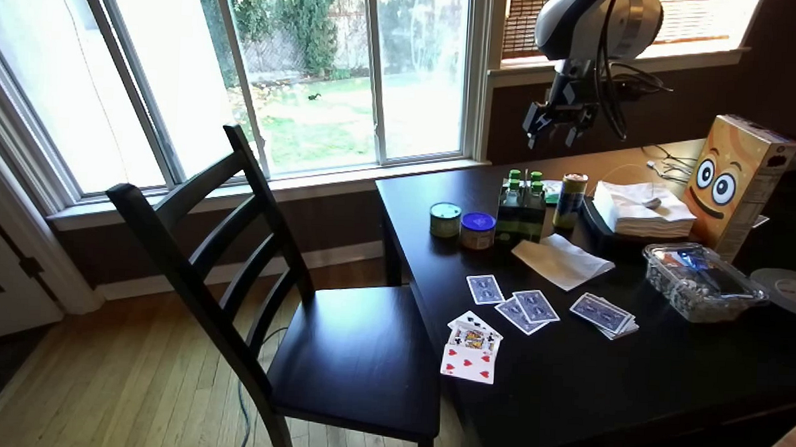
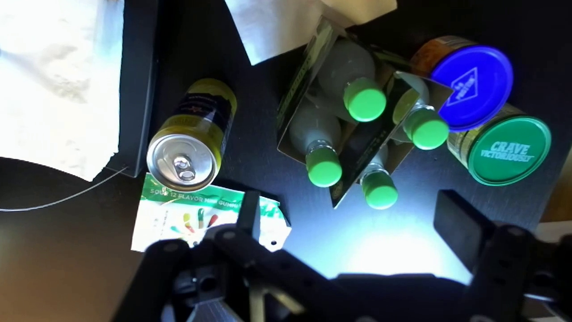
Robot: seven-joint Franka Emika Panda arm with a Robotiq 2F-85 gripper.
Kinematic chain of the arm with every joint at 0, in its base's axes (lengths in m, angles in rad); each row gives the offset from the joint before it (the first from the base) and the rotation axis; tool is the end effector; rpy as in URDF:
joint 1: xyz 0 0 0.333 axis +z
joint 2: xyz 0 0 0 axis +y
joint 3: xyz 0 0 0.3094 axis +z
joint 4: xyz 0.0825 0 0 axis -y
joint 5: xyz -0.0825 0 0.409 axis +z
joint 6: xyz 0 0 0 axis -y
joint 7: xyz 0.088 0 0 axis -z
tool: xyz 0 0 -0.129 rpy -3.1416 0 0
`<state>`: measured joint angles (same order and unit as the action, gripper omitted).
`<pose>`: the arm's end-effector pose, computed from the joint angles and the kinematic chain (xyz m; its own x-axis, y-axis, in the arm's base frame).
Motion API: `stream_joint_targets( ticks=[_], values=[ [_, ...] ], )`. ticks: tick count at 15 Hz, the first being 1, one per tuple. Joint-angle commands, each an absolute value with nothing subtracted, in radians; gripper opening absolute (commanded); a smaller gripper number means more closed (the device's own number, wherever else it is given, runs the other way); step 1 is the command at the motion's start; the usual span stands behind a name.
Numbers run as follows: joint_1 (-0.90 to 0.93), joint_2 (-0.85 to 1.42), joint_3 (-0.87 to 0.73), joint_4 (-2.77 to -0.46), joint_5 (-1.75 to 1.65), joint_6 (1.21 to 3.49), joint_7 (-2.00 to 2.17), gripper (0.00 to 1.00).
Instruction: Take a bottle out of the crate
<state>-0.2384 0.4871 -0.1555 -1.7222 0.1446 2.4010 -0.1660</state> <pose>0.6572 -0.2599 0.2840 0.9355 -0.2905 0.2010 -0.2944 -0.9556 -0.0110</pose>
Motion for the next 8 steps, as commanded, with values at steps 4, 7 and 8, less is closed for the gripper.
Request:
stream_joint_targets(
  ticks=[4, 7, 8],
  values=[
    [-0.272, 0.512, -0.120, -1.681, 0.136, 2.361, -0.226, 1.00],
    [-0.279, 0.557, -0.124, -1.636, 0.081, 2.314, -0.296, 1.00],
    [-0.284, 0.573, -0.124, -1.619, 0.063, 2.293, -0.333, 1.00]
  ],
)
